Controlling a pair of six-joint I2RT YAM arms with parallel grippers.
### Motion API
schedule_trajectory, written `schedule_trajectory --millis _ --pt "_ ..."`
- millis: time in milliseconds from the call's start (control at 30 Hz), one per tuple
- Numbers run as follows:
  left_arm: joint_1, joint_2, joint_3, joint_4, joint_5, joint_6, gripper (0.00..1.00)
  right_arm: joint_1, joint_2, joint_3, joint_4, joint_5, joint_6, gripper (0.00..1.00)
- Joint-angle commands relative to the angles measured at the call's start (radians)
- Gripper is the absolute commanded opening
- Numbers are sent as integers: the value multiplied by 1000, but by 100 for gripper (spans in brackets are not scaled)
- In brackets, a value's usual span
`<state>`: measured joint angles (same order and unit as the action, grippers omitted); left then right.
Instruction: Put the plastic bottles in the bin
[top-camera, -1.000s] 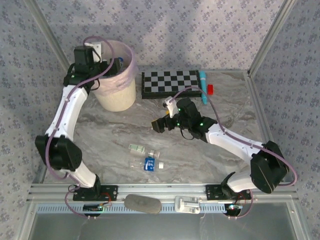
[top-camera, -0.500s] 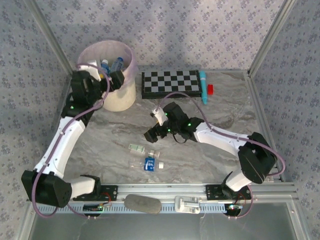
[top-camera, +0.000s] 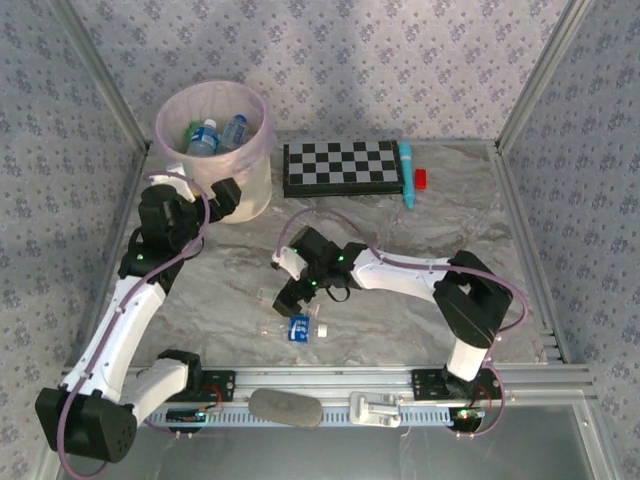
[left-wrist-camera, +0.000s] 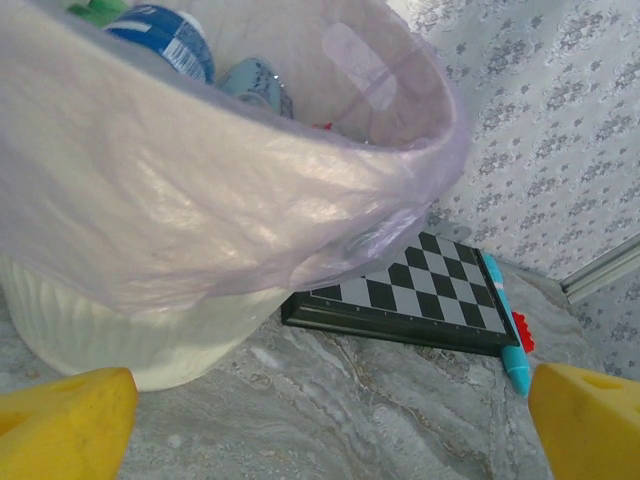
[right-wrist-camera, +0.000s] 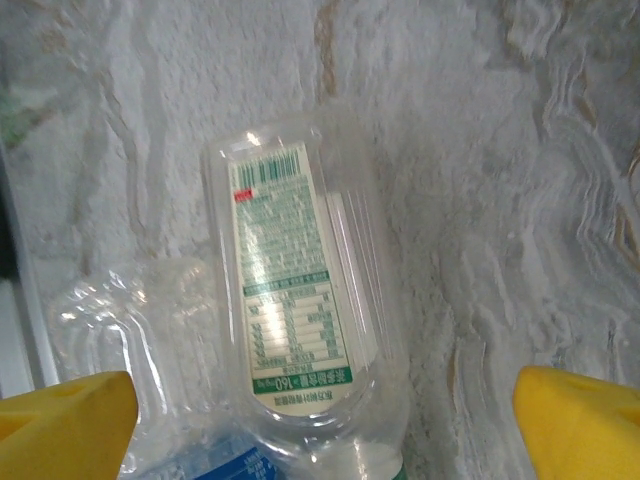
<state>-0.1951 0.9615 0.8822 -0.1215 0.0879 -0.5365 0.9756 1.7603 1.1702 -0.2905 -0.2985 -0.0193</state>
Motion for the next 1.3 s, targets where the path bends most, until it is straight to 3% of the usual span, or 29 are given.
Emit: schedule_trajectory --millis 0,500,700,1000,1267 --pt "12 -12 -29 29 -11 -37 100 11 43 69 -63 55 -50 98" --pt "17 -8 -46 31 -4 -54 100 2 144 111 -76 215 -102 90" --pt "17 -6 -46 34 -4 -58 100 1 141 99 -75 202 -119 86" --pt "18 -6 -51 45 0 -68 100 51 68 54 -34 204 -148 95" --pt "17 -4 -50 45 6 -76 100 49 106 69 -43 258 -160 96"
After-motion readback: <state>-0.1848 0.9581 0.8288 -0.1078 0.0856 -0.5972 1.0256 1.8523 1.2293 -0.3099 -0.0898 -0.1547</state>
